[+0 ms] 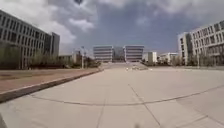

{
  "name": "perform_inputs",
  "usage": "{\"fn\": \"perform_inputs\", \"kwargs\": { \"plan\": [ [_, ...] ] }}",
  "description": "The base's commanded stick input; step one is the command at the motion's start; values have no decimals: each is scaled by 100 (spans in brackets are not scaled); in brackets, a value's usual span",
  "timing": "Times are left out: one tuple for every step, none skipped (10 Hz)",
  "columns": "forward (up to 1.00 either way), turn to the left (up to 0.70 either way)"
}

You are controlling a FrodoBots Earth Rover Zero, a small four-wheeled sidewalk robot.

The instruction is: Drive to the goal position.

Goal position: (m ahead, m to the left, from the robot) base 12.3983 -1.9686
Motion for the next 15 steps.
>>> {"fn": "perform_inputs", "kwargs": {
  "plan": [
    [100, 0],
    [100, 0],
    [100, 0],
    [100, 0],
    [100, 0],
    [100, 0],
    [100, 0],
    [100, 1],
    [100, 30],
    [100, 38],
    [100, 6],
    [100, 0],
    [100, 0],
    [100, 0],
    [100, 0]
  ]
}}
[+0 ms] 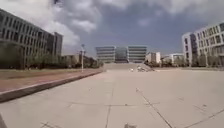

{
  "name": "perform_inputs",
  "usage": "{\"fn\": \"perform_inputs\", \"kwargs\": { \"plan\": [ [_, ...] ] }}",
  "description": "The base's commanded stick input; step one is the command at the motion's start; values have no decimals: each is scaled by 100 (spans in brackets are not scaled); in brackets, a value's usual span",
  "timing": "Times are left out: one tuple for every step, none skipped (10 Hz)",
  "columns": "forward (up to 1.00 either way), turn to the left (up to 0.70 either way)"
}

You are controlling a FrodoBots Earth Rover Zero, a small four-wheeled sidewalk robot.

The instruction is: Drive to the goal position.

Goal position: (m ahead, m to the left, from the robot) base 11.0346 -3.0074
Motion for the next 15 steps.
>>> {"fn": "perform_inputs", "kwargs": {
  "plan": [
    [100, 0],
    [100, 0],
    [100, 0],
    [100, 0],
    [100, 0],
    [100, 0],
    [100, 0],
    [100, 0],
    [100, -3],
    [100, -15],
    [100, -34],
    [100, -36],
    [100, -36],
    [100, -36],
    [100, -27]
  ]
}}
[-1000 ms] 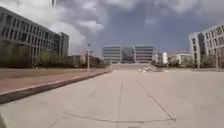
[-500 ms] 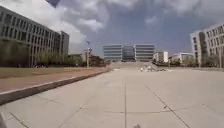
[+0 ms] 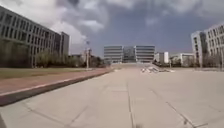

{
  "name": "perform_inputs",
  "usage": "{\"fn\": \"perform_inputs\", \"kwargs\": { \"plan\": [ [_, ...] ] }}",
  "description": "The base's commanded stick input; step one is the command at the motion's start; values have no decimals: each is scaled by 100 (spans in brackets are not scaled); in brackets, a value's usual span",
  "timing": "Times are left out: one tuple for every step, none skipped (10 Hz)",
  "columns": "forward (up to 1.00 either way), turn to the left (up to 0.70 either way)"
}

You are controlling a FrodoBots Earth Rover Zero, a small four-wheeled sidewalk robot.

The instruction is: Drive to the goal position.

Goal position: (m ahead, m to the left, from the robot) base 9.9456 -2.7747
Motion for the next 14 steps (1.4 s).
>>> {"fn": "perform_inputs", "kwargs": {
  "plan": [
    [100, -7],
    [100, 0],
    [100, 0],
    [100, 0],
    [100, 0],
    [100, 0],
    [100, 0],
    [100, 0],
    [100, 0],
    [100, 0],
    [100, 0],
    [100, 0],
    [100, 0],
    [100, 0]
  ]
}}
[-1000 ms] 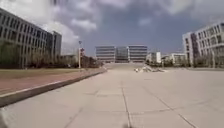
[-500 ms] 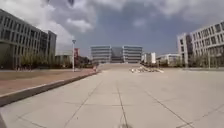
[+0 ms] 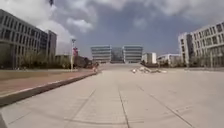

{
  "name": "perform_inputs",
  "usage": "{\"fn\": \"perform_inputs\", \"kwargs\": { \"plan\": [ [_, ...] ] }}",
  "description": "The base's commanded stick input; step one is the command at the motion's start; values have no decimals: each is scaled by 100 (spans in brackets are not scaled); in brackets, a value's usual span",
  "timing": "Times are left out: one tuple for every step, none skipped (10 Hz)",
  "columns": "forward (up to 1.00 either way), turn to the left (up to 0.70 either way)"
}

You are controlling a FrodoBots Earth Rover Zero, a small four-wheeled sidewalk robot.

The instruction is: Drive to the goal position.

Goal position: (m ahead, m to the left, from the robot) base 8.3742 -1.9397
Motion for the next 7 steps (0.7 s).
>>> {"fn": "perform_inputs", "kwargs": {
  "plan": [
    [100, 0],
    [100, 0],
    [100, 0],
    [100, 0],
    [100, 0],
    [100, 0],
    [100, 0]
  ]
}}
